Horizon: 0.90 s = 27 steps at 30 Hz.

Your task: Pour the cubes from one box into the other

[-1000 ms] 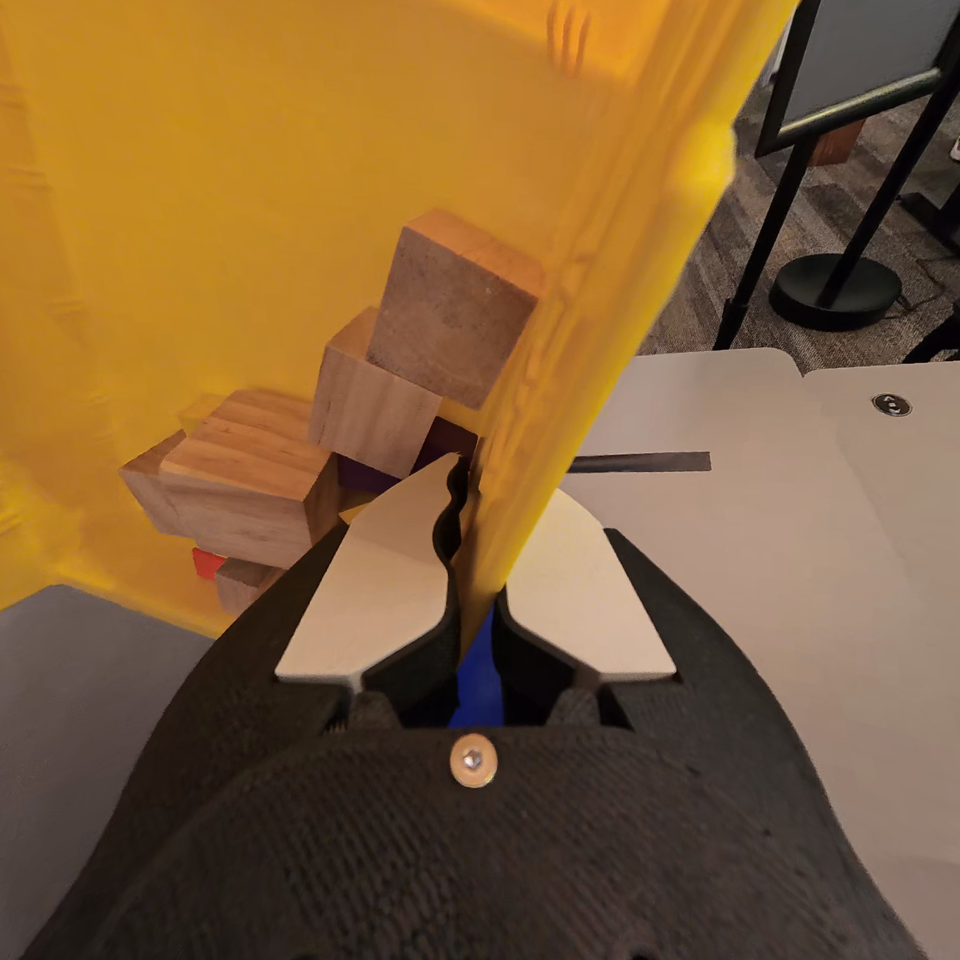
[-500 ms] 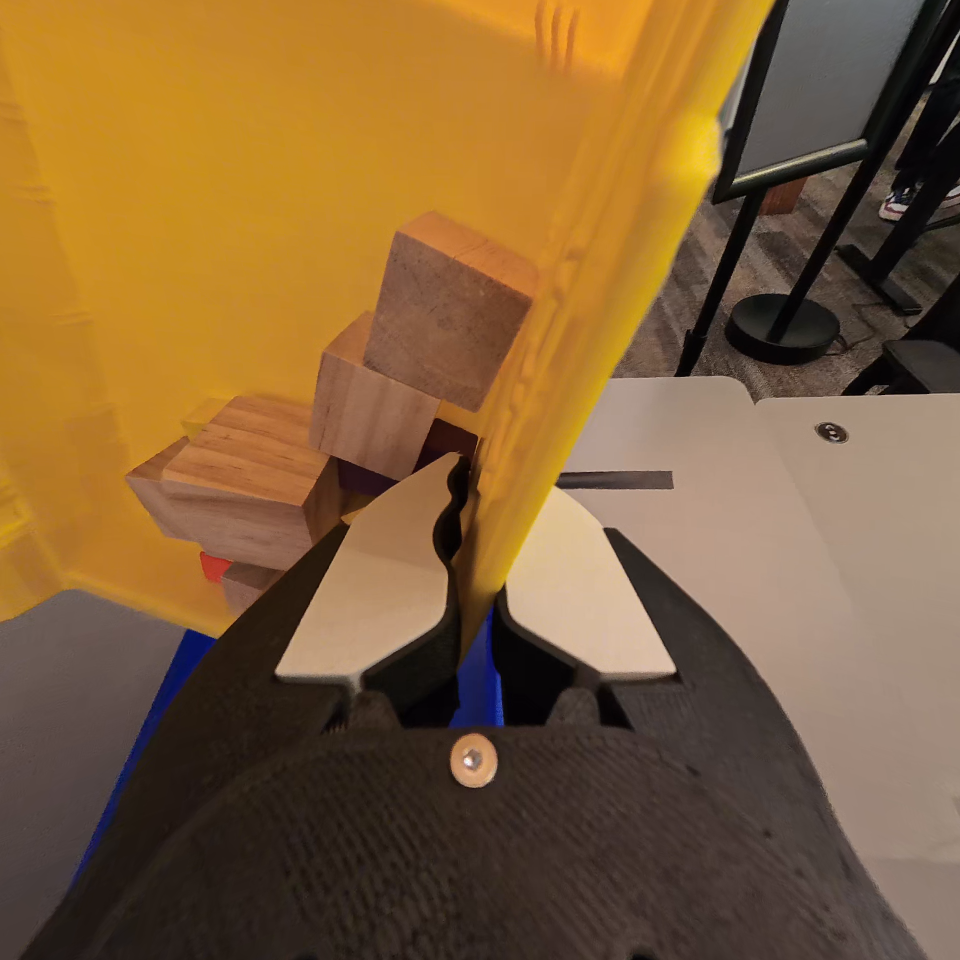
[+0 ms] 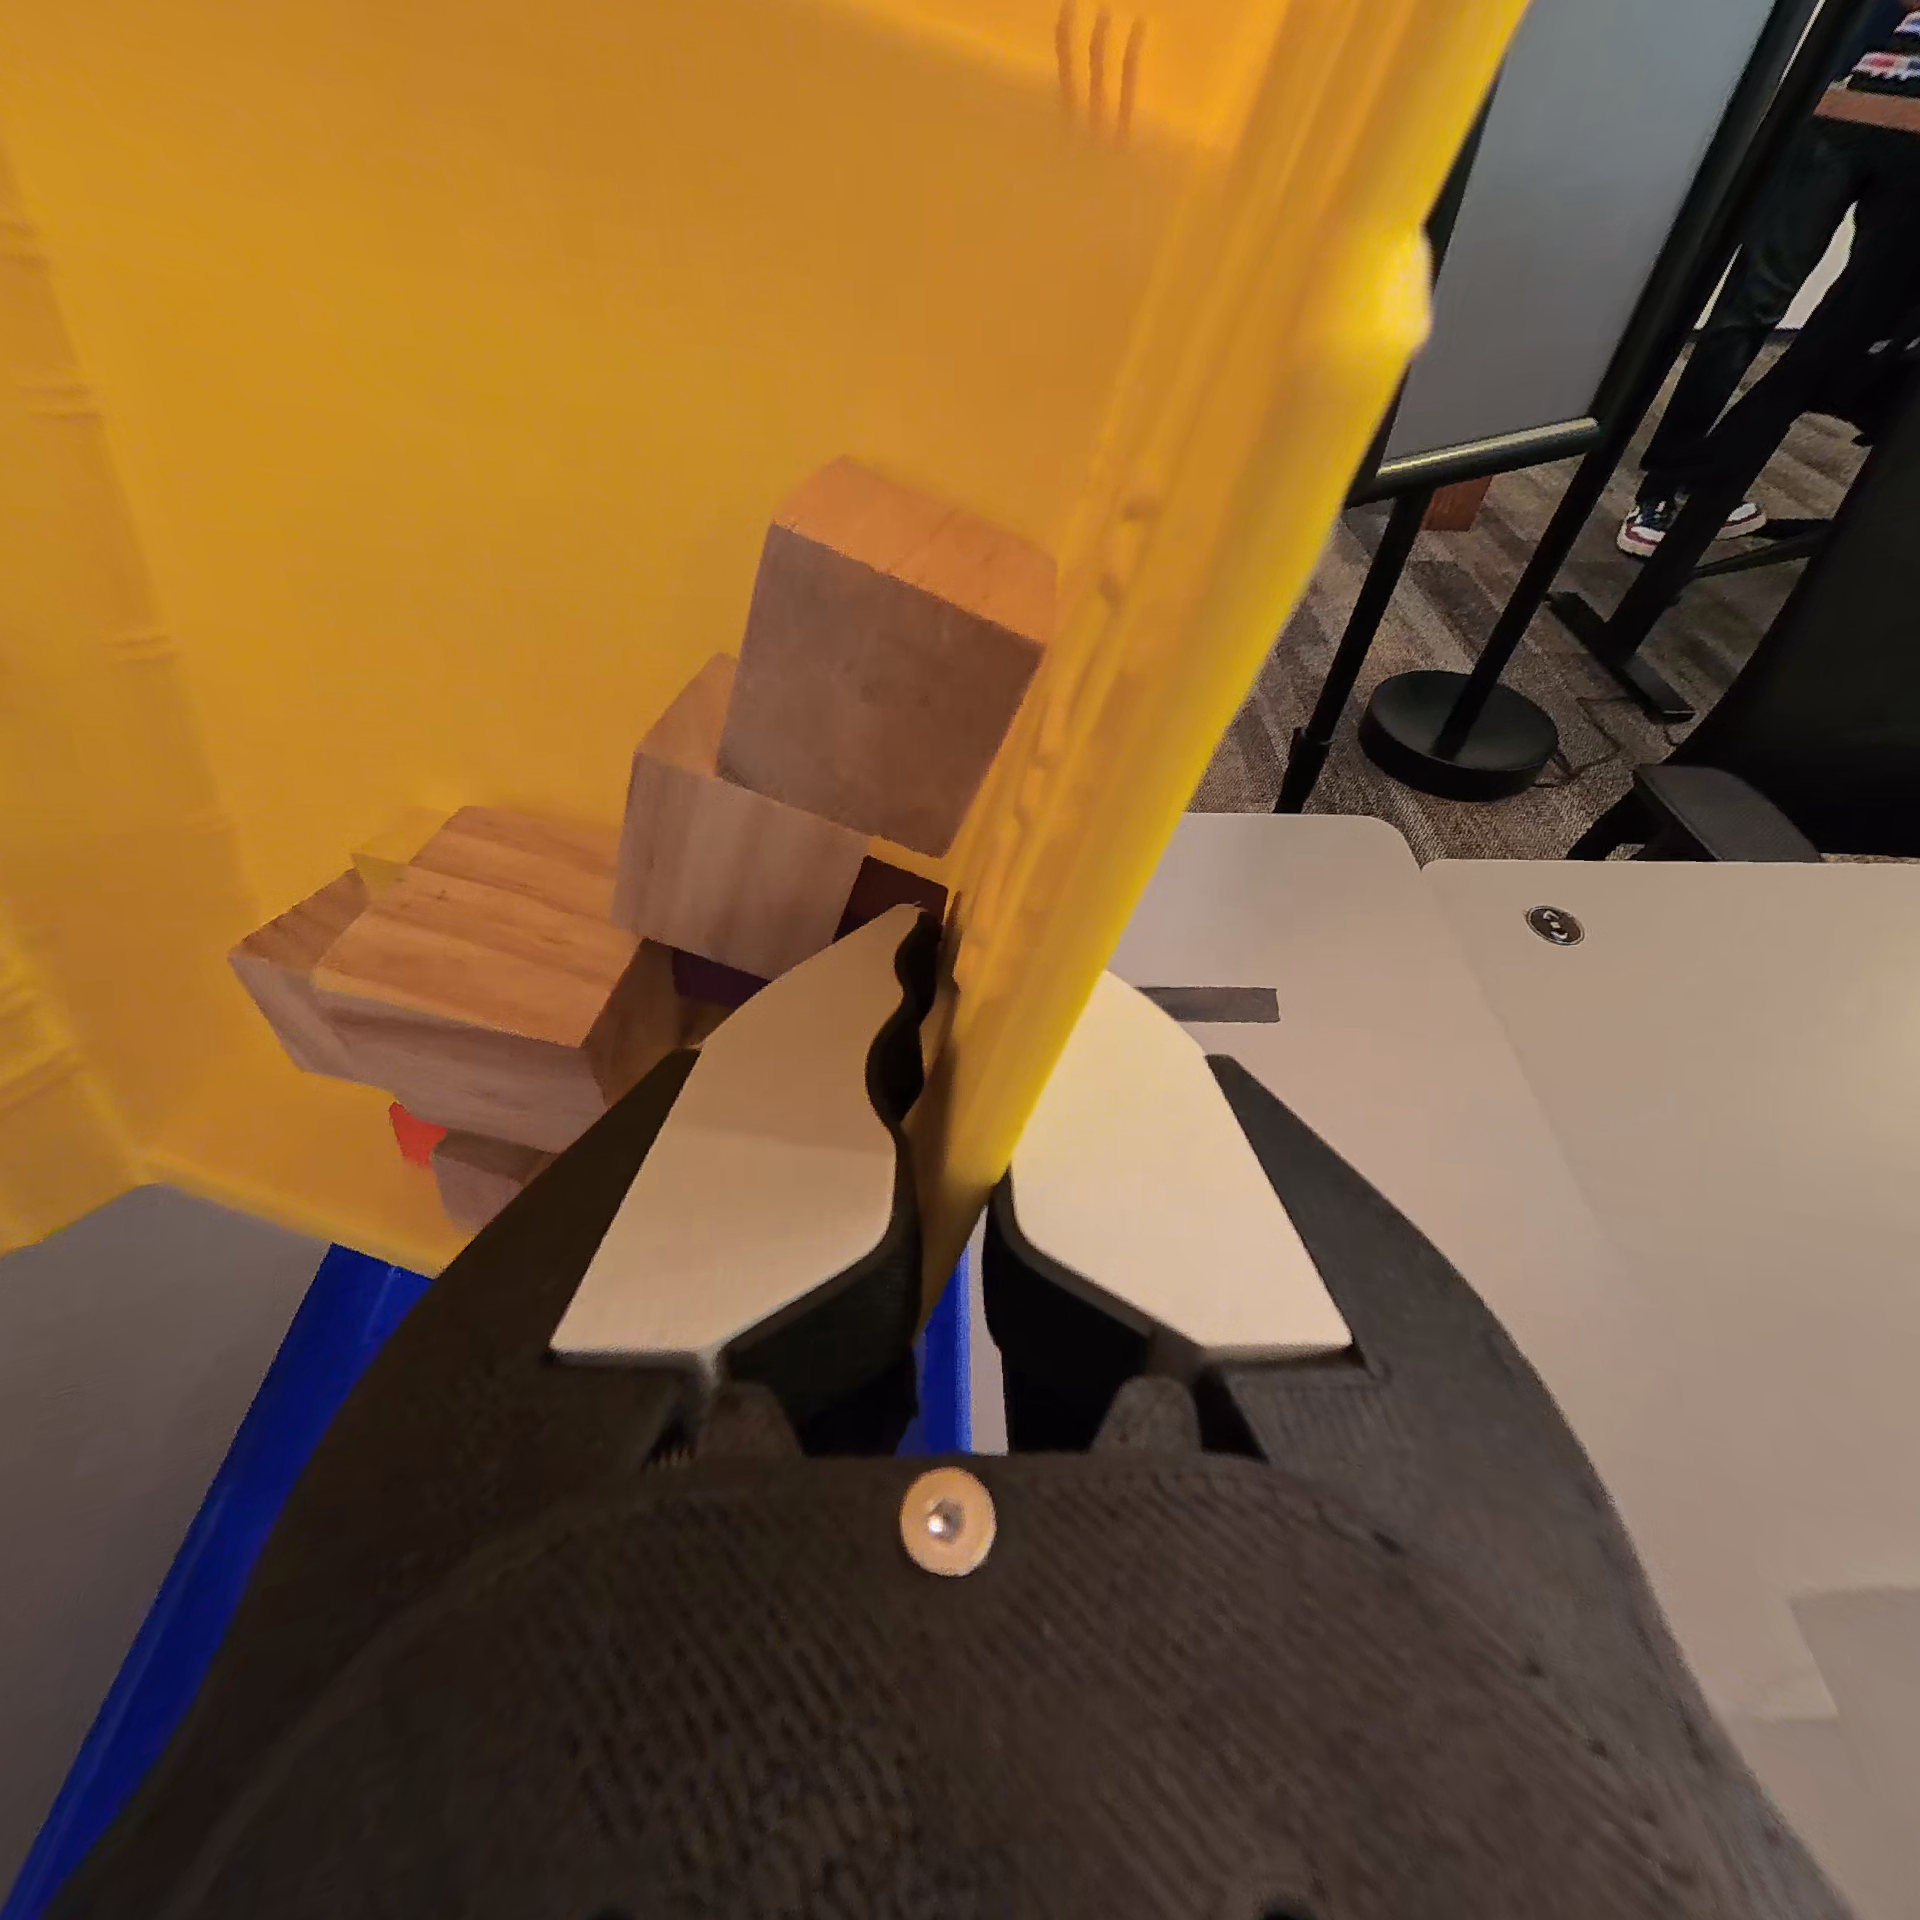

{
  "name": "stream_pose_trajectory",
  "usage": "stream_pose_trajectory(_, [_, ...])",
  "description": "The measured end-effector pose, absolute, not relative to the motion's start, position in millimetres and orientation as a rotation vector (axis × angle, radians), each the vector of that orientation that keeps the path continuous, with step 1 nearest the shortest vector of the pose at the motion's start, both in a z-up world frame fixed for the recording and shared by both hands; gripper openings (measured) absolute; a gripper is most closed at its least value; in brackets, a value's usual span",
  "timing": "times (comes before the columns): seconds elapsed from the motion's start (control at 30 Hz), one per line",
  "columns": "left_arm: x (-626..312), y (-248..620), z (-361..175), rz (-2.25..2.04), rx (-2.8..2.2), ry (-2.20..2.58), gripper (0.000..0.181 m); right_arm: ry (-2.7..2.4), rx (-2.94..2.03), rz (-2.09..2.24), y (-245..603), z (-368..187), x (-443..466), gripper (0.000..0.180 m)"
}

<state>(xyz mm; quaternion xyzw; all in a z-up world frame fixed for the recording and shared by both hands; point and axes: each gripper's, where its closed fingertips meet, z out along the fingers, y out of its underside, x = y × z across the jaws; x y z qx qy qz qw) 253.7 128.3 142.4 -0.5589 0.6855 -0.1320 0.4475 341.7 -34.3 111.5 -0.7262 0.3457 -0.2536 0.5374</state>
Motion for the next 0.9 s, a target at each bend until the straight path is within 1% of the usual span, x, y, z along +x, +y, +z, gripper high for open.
stream_pose_trajectory(0.27, [254, 128, 146, -0.343, -1.338, 1.665, 0.012, 0.801, -1.691, -0.630, -34, 117, 343, 0.005])
stream_pose_trajectory(0.73, [257, 129, 135, -0.299, -1.361, 1.685, 0.014, 0.804, -1.721, -0.581, -29, 103, 351, 0.005])
stream_pose_trajectory(0.9, [258, 126, 137, -0.312, -1.334, 1.676, 0.015, 0.794, -1.703, -0.598, -32, 106, 352, 0.005])
